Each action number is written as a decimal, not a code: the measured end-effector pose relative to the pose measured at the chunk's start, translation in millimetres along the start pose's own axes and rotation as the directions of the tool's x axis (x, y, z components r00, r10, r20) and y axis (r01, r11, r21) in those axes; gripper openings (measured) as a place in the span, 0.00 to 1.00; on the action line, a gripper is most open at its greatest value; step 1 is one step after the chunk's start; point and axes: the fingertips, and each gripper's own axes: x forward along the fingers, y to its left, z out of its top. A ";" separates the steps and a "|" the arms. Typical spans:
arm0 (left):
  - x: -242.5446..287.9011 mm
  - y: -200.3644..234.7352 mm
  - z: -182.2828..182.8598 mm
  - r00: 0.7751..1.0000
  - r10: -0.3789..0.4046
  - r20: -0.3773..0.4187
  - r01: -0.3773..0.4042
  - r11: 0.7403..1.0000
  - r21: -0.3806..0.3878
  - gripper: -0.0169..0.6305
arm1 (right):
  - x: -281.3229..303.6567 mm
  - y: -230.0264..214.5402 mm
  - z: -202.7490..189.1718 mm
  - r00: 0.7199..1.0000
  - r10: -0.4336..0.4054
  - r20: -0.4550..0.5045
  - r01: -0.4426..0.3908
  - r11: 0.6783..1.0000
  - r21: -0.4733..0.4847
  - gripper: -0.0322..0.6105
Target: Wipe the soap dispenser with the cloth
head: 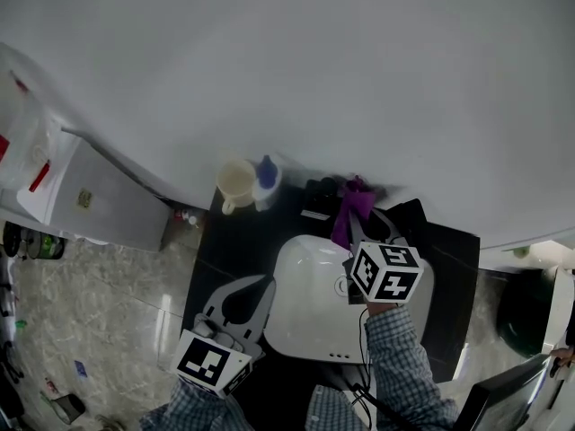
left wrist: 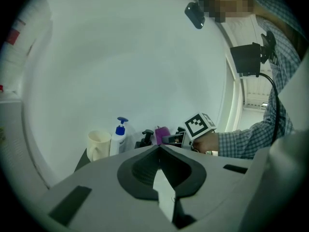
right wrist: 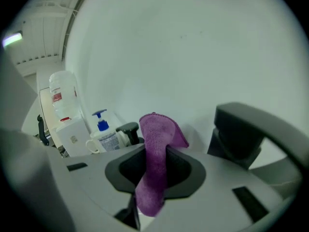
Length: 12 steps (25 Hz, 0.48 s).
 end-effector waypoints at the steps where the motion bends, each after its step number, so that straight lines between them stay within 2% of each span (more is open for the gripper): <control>1: 0.5 -1.5 0.4 1.000 -0.004 0.000 0.004 1.000 0.000 0.04 | -5.4 2.0 9.8 1.000 0.002 0.024 -0.002 1.000 -0.015 0.19; 7: 4.0 -6.6 3.4 1.000 -0.016 0.018 0.016 1.000 -0.016 0.04 | -18.1 24.1 54.1 0.991 0.030 0.132 -0.011 0.990 -0.140 0.19; 12: 0.4 -3.6 -2.0 1.000 -0.001 0.002 0.001 1.000 -0.018 0.04 | -5.8 48.1 56.9 0.988 0.076 0.132 -0.041 0.966 -0.254 0.19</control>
